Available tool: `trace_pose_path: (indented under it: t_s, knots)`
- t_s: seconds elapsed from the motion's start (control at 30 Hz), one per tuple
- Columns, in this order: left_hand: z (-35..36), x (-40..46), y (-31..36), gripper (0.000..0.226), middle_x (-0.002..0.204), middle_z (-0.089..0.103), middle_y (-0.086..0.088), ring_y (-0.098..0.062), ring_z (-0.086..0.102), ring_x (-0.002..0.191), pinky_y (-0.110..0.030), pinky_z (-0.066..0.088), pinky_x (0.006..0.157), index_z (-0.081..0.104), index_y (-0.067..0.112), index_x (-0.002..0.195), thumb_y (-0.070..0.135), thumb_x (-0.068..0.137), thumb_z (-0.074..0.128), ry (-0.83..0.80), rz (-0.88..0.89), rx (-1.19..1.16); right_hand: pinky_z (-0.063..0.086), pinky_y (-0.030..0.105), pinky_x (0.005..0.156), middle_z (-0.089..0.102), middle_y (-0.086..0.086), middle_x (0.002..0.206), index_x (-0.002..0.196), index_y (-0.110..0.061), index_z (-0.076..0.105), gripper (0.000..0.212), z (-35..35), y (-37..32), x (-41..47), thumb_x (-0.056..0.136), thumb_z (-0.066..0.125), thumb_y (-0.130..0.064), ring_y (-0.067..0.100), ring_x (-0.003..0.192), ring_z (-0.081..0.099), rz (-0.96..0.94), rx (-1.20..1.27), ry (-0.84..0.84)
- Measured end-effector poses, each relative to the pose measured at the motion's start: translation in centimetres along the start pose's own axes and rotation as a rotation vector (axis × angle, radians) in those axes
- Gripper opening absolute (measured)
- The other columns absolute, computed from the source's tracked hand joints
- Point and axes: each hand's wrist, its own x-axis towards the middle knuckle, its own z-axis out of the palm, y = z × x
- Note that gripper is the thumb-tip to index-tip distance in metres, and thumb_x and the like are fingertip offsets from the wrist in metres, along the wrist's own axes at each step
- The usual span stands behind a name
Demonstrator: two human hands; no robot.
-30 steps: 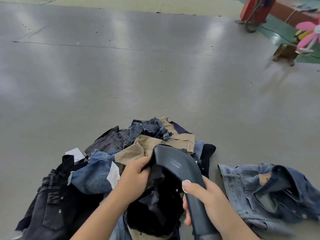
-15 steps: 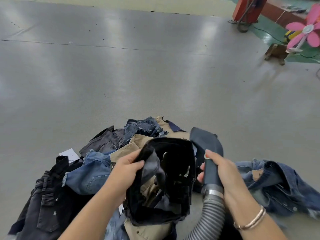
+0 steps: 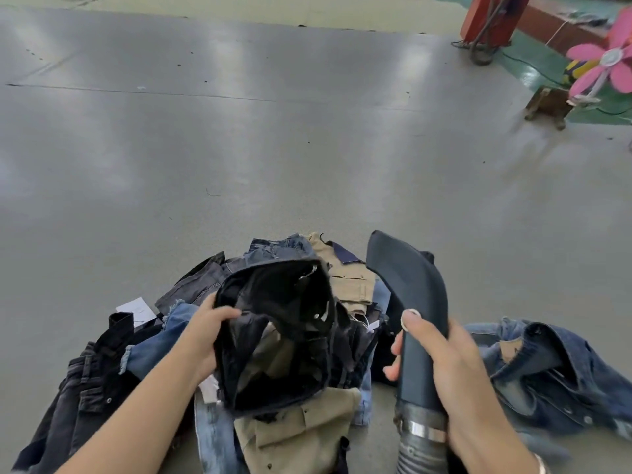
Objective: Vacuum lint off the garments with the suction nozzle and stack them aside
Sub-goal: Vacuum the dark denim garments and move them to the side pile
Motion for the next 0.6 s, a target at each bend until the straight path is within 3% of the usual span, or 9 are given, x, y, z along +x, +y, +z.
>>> trace_pose_path:
  t_s: [0.07,0.17,0.23,0.33,0.4,0.47,0.53,0.6]
  knots:
    - [-2.1,2.7,-1.0,0.04,0.096,0.064,-0.023,-0.034,0.063,0.076,-0.041,0.053,0.069,0.051,0.004,0.119,-0.011,0.083,0.052,0.155,-0.04,0.189,0.05,0.038,0.051,0.06,0.007,0.061,0.096,-0.008,0.057,0.023,0.0,0.3,0.1,0.083,0.066,-0.025,0.026,0.045,0.057,0.011,-0.032,0.005]
    - [-4.2,5.2,-1.9,0.062,0.115,0.058,-0.021,-0.036,0.059,0.096,-0.047,0.049,0.088,0.04,0.002,0.13,0.004,0.079,0.074,0.315,-0.054,0.374,0.049,0.04,0.053,0.059,0.008,0.06,0.096,-0.007,0.056,0.023,0.2,0.5,0.4,0.083,0.065,-0.023,0.027,0.045,0.056,0.027,-0.056,0.006]
    - [-4.4,5.6,-2.2,0.088,0.131,0.043,-0.017,-0.036,0.046,0.116,-0.048,0.04,0.097,0.03,0.011,0.136,0.022,0.069,0.086,0.452,0.084,0.765,0.047,0.041,0.055,0.06,0.008,0.06,0.096,-0.007,0.056,0.027,0.3,0.4,0.5,0.08,0.066,-0.026,0.029,0.045,0.057,0.03,-0.061,0.003]
    - [-3.6,4.8,-3.5,0.077,0.13,0.035,-0.013,-0.037,0.035,0.121,-0.052,0.035,0.096,0.04,0.017,0.127,0.036,0.066,0.083,0.629,0.393,1.41,0.047,0.037,0.049,0.061,0.008,0.06,0.094,-0.008,0.056,0.036,0.5,0.3,0.5,0.07,0.067,-0.032,0.03,0.045,0.057,0.028,-0.081,0.0]
    - [-2.5,4.3,-5.0,0.054,0.119,0.046,-0.012,-0.034,0.045,0.11,-0.047,0.04,0.089,0.052,0.016,0.115,0.033,0.071,0.078,0.564,0.471,1.507,0.047,0.03,0.042,0.06,0.009,0.057,0.094,-0.006,0.055,0.026,0.5,0.4,0.5,0.078,0.066,-0.024,0.029,0.043,0.057,0.025,-0.094,-0.007]
    - [-0.3,4.3,-6.5,0.041,0.121,0.054,-0.014,-0.035,0.052,0.109,-0.042,0.043,0.092,0.051,0.012,0.121,0.018,0.083,0.065,0.391,0.353,1.227,0.046,0.026,0.039,0.059,0.009,0.056,0.094,-0.005,0.055,0.017,0.5,0.5,0.4,0.085,0.062,-0.018,0.028,0.042,0.057,0.03,-0.109,-0.022]
    - [3.0,4.6,-8.0,0.04,0.132,0.049,-0.019,-0.035,0.048,0.12,-0.033,0.033,0.102,0.047,0.002,0.127,0.002,0.088,0.051,0.164,0.311,1.024,0.046,0.025,0.038,0.059,0.01,0.056,0.093,-0.005,0.055,0.015,0.4,0.6,0.4,0.086,0.062,-0.017,0.028,0.041,0.057,0.039,-0.112,-0.033]
    - [6.5,5.1,-9.5,0.044,0.142,0.037,-0.018,-0.036,0.039,0.127,-0.03,0.024,0.109,0.05,0.003,0.129,-0.001,0.085,0.047,-0.021,0.451,1.053,0.046,0.026,0.039,0.059,0.01,0.057,0.093,-0.007,0.055,0.016,0.3,0.6,0.4,0.084,0.062,-0.018,0.029,0.041,0.057,0.035,-0.129,-0.031]
